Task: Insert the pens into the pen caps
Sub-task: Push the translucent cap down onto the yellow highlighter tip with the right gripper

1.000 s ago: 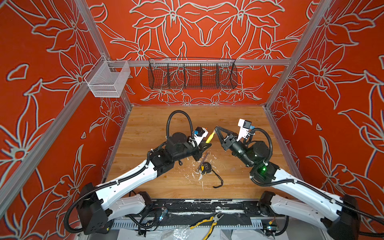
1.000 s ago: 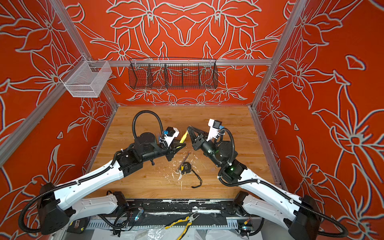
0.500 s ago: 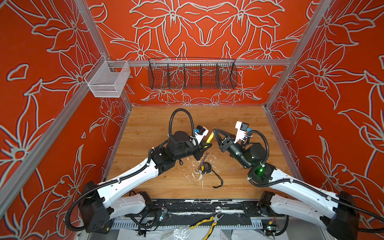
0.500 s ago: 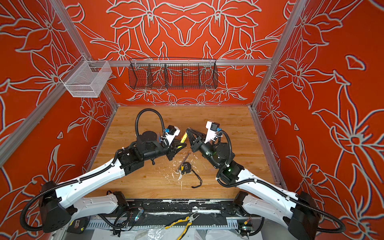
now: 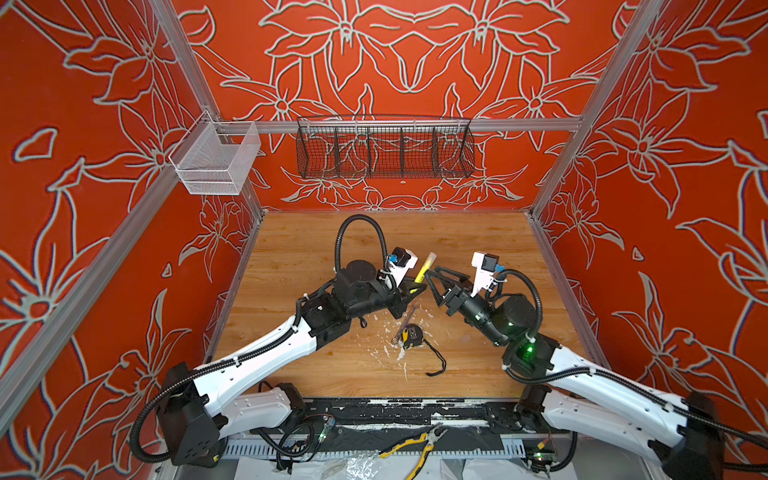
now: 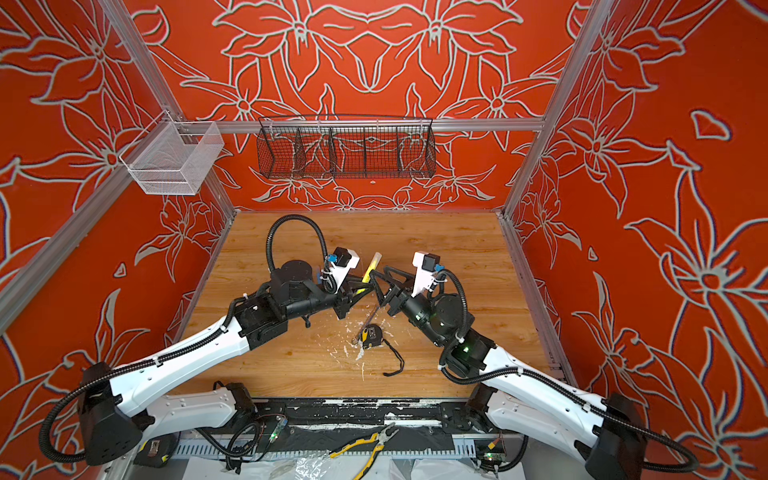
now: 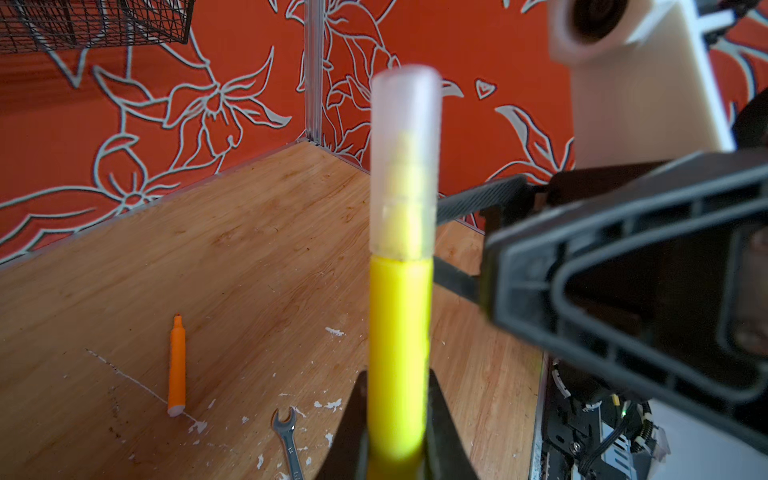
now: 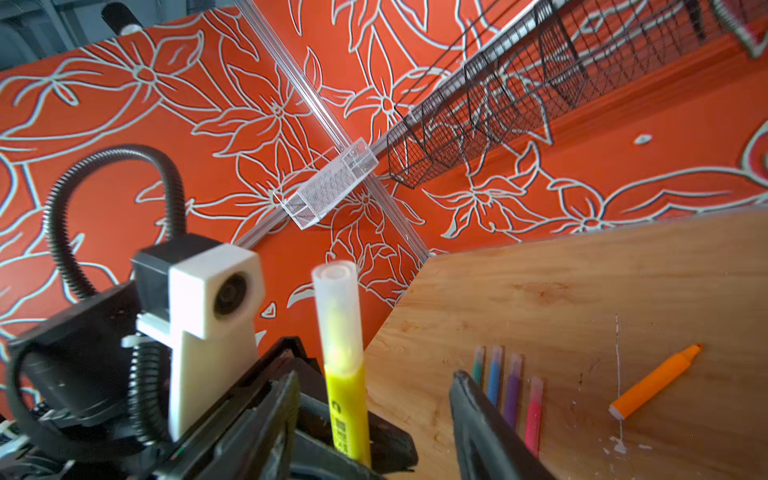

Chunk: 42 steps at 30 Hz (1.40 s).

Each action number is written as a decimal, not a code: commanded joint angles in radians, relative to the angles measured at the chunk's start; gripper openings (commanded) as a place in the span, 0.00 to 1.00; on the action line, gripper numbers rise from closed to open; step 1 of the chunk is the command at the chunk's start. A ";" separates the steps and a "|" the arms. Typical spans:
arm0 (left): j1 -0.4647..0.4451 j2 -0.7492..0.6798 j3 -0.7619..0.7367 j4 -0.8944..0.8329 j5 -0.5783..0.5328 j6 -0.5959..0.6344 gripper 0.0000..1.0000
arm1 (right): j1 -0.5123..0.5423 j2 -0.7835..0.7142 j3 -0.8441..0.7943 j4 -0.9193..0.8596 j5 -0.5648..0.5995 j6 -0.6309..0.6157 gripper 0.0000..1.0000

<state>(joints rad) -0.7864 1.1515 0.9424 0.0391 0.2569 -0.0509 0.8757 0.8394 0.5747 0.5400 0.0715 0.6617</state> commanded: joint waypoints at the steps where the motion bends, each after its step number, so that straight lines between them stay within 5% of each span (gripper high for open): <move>1: -0.004 0.001 0.012 0.020 0.028 0.053 0.00 | 0.002 -0.055 0.011 -0.029 0.012 -0.013 0.64; 10: -0.005 -0.022 -0.020 0.013 0.076 0.143 0.00 | 0.002 -0.081 0.065 -0.115 0.093 -0.008 0.63; 25: -0.017 -0.024 -0.030 0.012 0.125 0.184 0.00 | 0.002 0.000 0.133 -0.107 0.048 -0.004 0.47; 42: -0.025 -0.005 0.017 0.001 0.047 0.135 0.00 | 0.002 0.042 0.126 -0.098 -0.012 0.020 0.02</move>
<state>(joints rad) -0.8062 1.1454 0.9173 0.0246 0.3302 0.1043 0.8761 0.8761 0.7052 0.4248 0.0891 0.6582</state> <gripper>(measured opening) 0.142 0.169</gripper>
